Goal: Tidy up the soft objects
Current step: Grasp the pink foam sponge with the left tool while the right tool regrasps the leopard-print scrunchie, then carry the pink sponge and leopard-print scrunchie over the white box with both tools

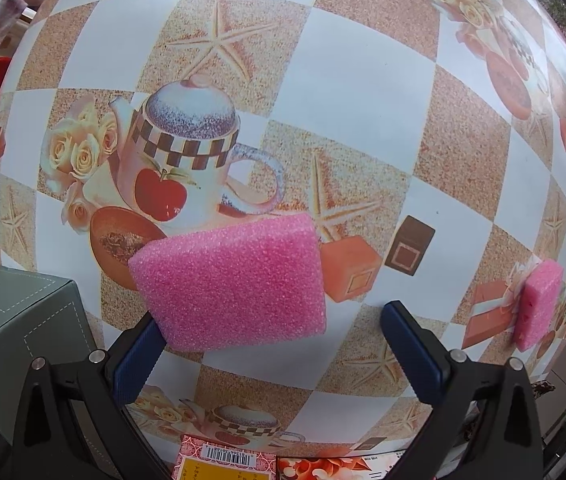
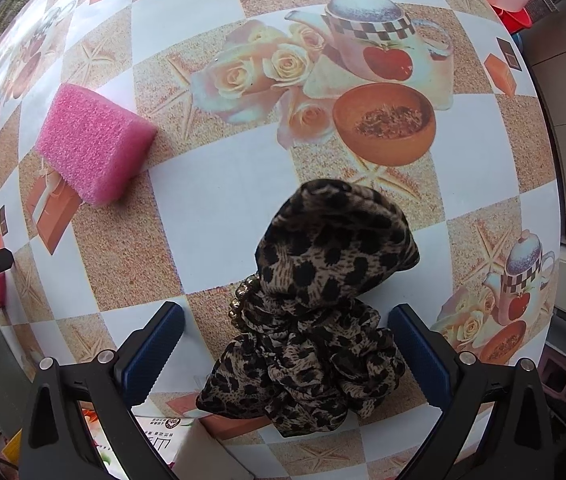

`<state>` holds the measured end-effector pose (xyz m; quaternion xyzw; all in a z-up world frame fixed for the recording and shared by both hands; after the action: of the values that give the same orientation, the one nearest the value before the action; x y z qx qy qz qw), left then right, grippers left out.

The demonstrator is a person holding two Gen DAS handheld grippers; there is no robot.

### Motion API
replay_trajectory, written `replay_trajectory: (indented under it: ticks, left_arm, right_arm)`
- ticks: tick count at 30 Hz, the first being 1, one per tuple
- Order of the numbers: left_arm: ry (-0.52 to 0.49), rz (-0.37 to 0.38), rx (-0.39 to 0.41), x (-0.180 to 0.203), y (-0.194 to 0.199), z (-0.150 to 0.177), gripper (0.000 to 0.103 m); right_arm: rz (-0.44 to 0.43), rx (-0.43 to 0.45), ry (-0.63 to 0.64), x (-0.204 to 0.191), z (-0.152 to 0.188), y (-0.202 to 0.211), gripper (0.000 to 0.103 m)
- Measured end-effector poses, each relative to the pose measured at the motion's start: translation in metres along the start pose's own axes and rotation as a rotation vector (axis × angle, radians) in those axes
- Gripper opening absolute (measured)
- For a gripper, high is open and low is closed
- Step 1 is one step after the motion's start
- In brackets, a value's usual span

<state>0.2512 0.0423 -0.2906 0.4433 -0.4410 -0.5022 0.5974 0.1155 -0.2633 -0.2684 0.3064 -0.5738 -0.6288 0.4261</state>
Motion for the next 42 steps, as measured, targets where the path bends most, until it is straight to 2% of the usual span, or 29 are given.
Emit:
replay_trajectory:
  ticks: [5,8,9,12,14,15,19,27,35,42]
  left_arm:
    - [-0.045,-0.004,0.055,0.007,0.012,0.003,0.091]
    - [0.000,0.038,0.070,0.003,0.018,0.002,0.090]
    - [0.019,0.056,0.075,0.000,0.020,0.001,0.089]
    - [0.030,0.052,0.103,-0.006,0.028,-0.002,0.075]
    - [0.023,0.072,0.105,-0.007,0.030,-0.004,0.073]
    - [0.022,0.075,0.106,-0.007,0.031,-0.004,0.073]
    - [-0.006,0.060,0.112,-0.006,0.035,-0.001,0.072]
    - [-0.197,0.012,0.190,0.034,0.070,0.019,0.072]
    - [-0.372,0.067,0.233,0.078,0.107,0.062,0.072]
    - [-0.492,0.122,0.241,0.093,0.117,0.103,0.072]
  right_arm:
    - [0.007,0.001,0.023,-0.002,0.000,0.000,0.103]
    - [0.015,0.017,0.031,-0.002,0.002,0.001,0.101]
    - [0.017,0.022,0.038,-0.002,0.002,0.002,0.095]
    - [0.012,0.043,0.044,-0.003,0.005,0.006,0.080]
    - [0.016,0.074,0.055,-0.004,0.004,0.013,0.054]
    - [0.016,0.088,0.066,-0.005,0.004,0.016,0.049]
    - [0.012,0.093,0.086,-0.006,0.004,0.017,0.039]
    - [-0.039,0.116,0.059,0.006,0.018,0.034,0.039]
    - [-0.081,0.126,0.006,0.031,0.025,0.050,0.039]
    - [-0.097,0.130,-0.044,0.054,0.048,0.061,0.039]
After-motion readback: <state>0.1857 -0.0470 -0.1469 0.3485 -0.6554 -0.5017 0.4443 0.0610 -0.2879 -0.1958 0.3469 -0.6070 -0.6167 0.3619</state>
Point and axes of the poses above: each gripper's, at about its wrist camera, not at the fingertips, and y roughly against the way its jaws point, x to its right, z to its underside, the point moved 3 cm from there along -y, roughly the way its jaws point, and after that the axes turned 6 degrees about z, right-handed, at the moved point
